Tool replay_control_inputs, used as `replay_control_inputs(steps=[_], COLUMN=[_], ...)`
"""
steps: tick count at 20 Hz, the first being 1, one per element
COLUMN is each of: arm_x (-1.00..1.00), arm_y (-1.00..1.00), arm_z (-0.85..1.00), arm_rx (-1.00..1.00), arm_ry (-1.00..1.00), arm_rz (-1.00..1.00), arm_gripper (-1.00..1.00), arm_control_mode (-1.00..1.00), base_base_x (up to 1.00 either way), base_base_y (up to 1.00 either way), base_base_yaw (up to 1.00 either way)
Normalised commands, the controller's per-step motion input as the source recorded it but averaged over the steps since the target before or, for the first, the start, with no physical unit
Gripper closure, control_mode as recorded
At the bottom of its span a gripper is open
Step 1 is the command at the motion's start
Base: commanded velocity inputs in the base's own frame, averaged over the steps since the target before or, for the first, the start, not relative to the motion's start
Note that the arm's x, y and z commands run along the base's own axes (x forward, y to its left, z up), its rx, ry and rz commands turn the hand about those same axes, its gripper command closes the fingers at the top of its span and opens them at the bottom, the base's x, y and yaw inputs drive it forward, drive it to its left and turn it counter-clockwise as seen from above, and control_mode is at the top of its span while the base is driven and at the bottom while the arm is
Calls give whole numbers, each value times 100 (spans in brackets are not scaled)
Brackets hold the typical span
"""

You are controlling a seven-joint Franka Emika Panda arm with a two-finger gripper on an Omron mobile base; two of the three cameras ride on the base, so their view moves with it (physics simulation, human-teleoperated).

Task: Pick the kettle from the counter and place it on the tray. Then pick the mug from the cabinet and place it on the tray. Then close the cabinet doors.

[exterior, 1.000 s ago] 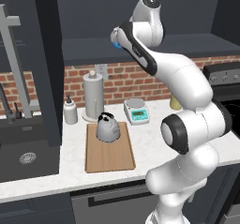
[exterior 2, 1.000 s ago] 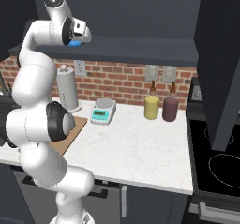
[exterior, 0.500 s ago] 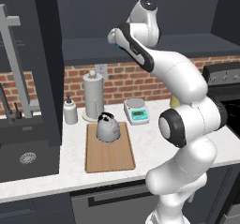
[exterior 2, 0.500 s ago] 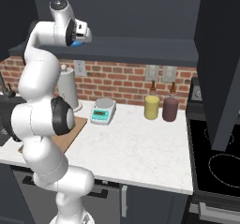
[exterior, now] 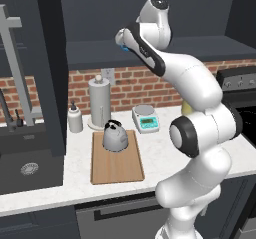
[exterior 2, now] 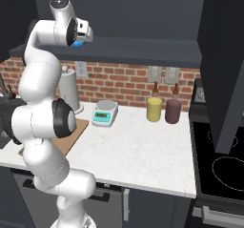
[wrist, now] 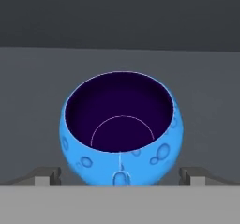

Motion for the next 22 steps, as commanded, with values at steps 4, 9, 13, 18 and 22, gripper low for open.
replay_control_inputs(steps=[4,9,13,18,22], arm_x=[-9,-6,1,13,1], arm_y=[0,-1,-5,-1,-5], arm_z=[0,-1,-12,-6,0], arm_rx=[0,0,0,0,0], arm_ry=[-8,-8,0,0,0], arm_rz=[0,0,0,0,0], arm_gripper=[-100,-100,-100,100,100], arm_control_mode=[-100,-100,-100,-100,-100], base_base_x=[0,0,0,0,0], base_base_y=[0,0,0,0,0], base_base_yaw=[0,0,0,0,0])
